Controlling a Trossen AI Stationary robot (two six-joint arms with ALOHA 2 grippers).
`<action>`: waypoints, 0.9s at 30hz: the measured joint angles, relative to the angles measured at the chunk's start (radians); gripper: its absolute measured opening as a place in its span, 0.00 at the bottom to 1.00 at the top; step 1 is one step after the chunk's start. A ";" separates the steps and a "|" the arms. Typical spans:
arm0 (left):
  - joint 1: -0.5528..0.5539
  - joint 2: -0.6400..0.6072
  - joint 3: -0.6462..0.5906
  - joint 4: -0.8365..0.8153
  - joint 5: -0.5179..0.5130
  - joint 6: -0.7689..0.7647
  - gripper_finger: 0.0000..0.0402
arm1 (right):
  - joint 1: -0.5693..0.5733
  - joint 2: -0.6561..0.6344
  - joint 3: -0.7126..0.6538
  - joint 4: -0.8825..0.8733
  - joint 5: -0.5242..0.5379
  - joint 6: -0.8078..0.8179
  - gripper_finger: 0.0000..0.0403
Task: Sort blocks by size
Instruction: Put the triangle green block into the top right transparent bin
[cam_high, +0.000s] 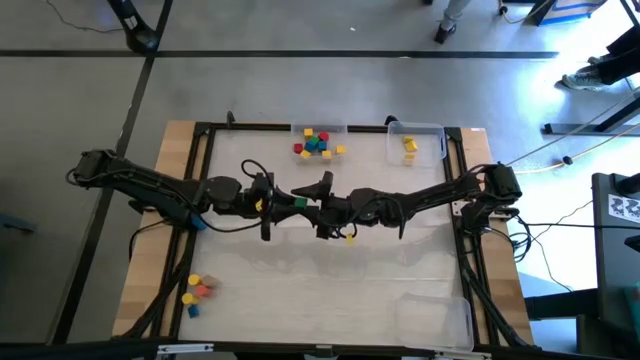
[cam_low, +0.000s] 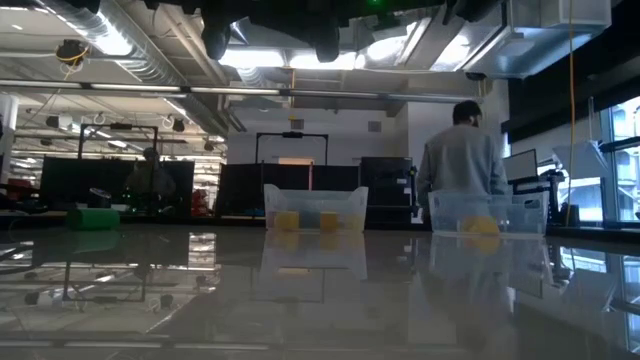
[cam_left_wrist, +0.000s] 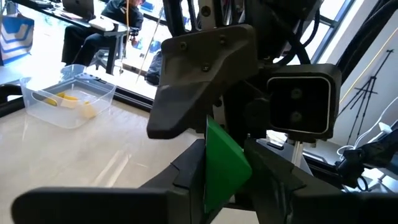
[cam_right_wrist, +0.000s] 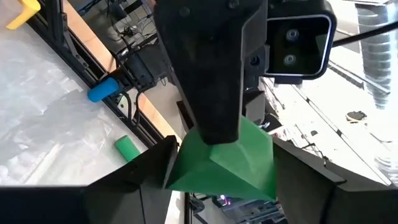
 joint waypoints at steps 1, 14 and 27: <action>0.000 0.000 0.000 -0.001 0.000 0.000 0.23 | 0.000 0.000 0.000 0.000 0.000 -0.009 0.59; 0.000 0.000 0.000 -0.001 -0.002 -0.004 0.23 | 0.001 0.000 0.000 0.013 -0.011 -0.017 0.53; 0.000 0.000 0.000 -0.001 -0.002 -0.001 0.23 | 0.001 0.000 0.000 0.012 -0.011 -0.010 0.44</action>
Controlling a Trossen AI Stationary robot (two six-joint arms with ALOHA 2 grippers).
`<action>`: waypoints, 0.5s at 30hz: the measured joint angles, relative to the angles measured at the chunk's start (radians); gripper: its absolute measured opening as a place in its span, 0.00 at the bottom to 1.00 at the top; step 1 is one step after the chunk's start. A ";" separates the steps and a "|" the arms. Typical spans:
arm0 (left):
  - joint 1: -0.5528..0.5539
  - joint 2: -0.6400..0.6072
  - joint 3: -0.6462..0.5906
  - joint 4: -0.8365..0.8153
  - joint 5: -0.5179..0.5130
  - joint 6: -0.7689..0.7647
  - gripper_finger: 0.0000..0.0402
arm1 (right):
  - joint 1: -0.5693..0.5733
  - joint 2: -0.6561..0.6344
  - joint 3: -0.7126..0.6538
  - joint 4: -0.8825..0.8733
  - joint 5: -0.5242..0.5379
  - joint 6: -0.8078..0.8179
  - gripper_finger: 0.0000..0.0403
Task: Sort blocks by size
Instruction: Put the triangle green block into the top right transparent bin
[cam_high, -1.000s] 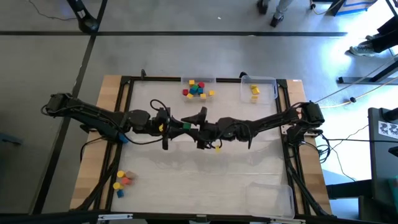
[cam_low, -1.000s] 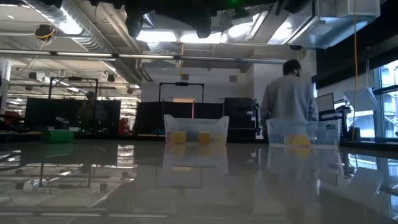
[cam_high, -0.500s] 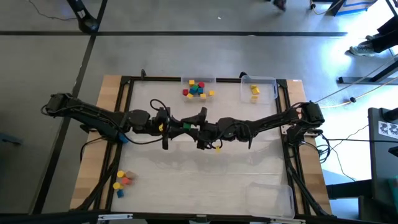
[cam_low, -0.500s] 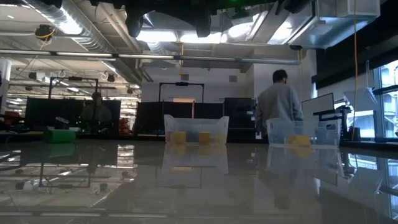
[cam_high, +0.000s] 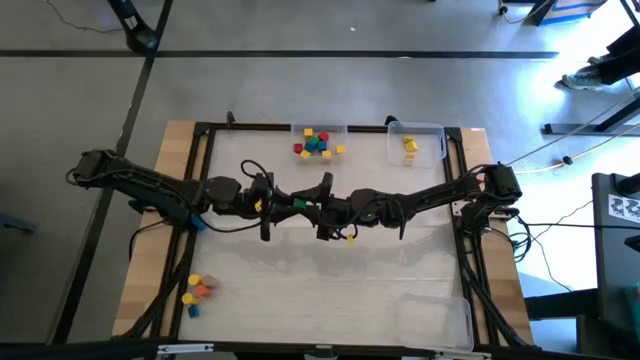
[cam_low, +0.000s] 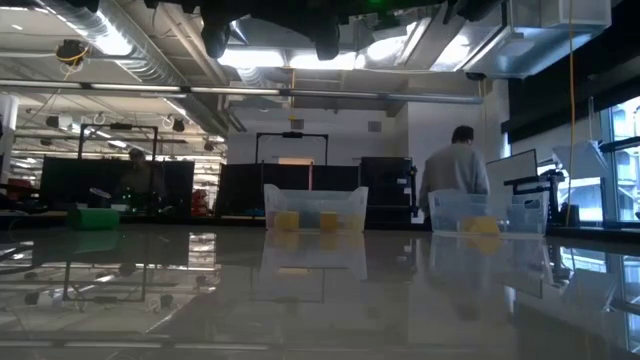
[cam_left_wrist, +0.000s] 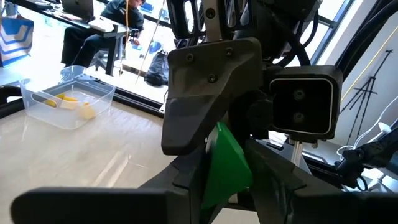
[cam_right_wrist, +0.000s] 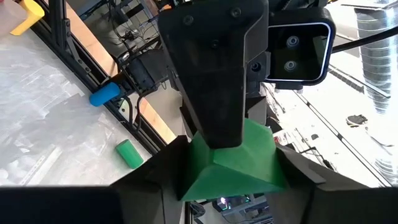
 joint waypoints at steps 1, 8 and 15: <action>0.000 0.000 0.000 0.000 0.000 0.000 0.23 | 0.000 0.000 0.000 0.000 0.000 0.001 0.44; 0.000 0.000 0.000 0.000 0.002 -0.011 0.28 | 0.000 0.000 0.000 0.002 0.000 -0.002 0.42; 0.000 0.001 0.000 -0.003 0.001 -0.009 0.38 | 0.000 0.000 0.000 0.007 -0.001 -0.002 0.39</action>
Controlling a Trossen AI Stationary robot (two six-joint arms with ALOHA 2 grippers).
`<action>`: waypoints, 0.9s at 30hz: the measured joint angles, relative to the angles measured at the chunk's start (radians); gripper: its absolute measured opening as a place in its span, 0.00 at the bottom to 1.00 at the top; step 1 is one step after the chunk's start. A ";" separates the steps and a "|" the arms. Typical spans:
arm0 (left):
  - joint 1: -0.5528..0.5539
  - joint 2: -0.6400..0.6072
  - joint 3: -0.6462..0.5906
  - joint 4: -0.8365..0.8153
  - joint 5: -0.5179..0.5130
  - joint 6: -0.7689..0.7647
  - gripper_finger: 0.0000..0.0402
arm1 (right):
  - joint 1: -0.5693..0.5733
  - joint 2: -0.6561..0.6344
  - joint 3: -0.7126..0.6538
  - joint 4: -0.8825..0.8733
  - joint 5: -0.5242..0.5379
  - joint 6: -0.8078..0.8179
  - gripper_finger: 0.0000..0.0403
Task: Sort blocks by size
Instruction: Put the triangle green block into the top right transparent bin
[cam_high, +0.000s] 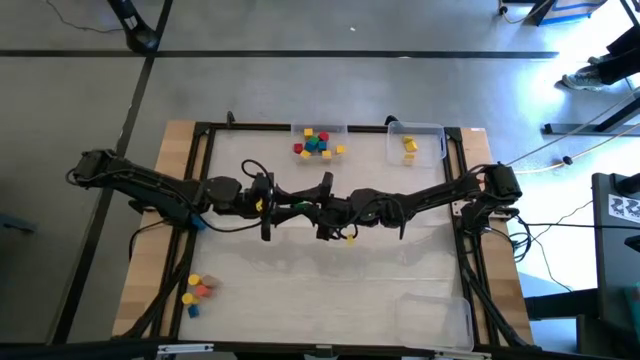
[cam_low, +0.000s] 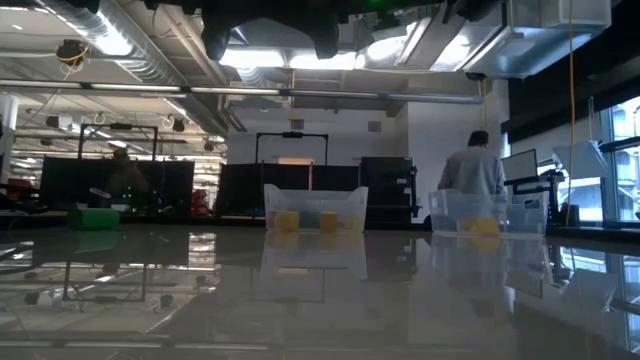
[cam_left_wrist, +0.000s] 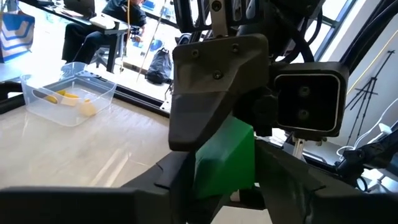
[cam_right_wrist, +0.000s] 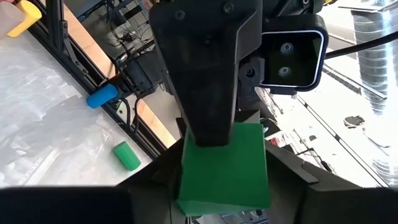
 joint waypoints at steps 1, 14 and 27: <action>0.000 0.000 0.000 0.000 0.000 0.001 0.39 | 0.000 0.000 0.000 0.000 0.000 0.000 0.39; 0.001 -0.003 0.000 -0.025 -0.001 0.017 0.37 | 0.000 0.000 0.000 -0.011 0.000 0.003 0.29; 0.000 -0.186 0.000 -0.268 -0.002 0.025 0.36 | 0.000 0.000 0.000 -0.028 0.044 0.039 0.23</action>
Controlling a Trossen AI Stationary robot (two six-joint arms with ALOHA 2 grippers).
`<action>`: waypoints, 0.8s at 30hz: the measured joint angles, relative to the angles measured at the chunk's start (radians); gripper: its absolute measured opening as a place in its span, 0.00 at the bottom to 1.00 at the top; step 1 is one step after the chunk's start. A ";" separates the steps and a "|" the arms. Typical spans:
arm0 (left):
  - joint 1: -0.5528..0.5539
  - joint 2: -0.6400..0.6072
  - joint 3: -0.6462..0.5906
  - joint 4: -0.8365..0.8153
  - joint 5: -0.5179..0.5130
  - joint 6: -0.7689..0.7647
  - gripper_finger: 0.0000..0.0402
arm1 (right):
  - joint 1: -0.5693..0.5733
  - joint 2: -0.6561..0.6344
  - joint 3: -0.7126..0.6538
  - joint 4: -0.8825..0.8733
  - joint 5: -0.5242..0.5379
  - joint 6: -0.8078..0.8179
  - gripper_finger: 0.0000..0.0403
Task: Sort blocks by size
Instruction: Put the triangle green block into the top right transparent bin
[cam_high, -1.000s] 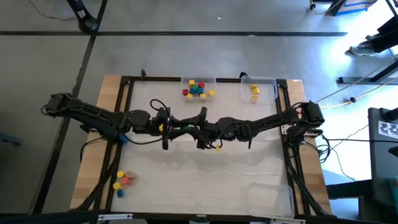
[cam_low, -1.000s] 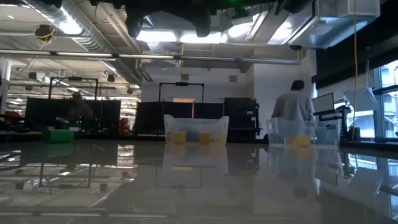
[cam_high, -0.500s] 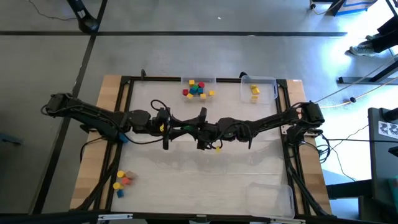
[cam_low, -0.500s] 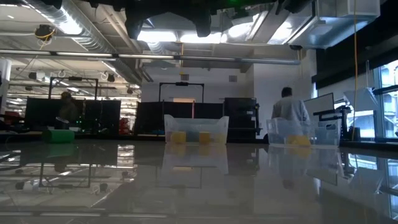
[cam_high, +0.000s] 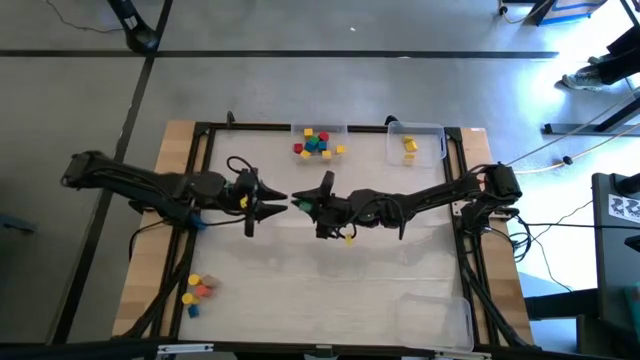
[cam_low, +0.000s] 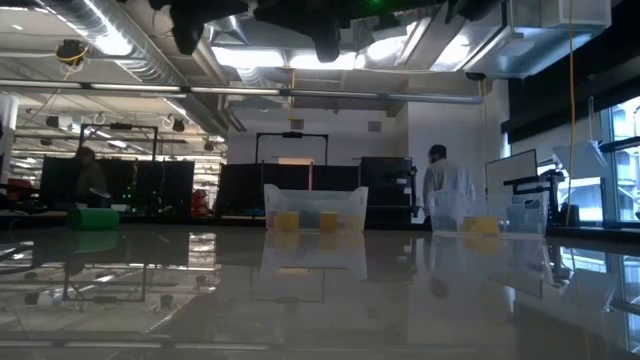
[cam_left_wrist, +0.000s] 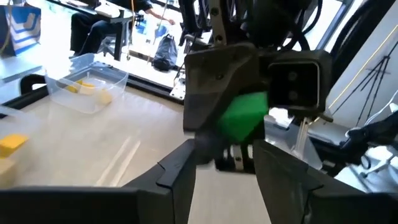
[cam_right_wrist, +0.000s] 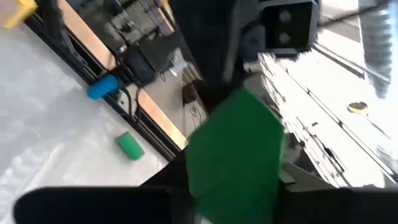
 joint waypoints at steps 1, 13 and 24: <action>0.000 -0.020 0.000 -0.034 -0.003 0.009 0.36 | 0.000 -0.002 0.000 -0.002 0.022 0.002 0.22; 0.000 -0.094 0.000 -0.264 -0.083 -0.011 0.36 | -0.029 -0.047 0.000 -0.151 0.222 0.144 0.05; 0.000 -0.089 0.000 -0.278 -0.083 -0.011 0.36 | -0.131 -0.048 0.000 -0.246 0.238 0.328 0.03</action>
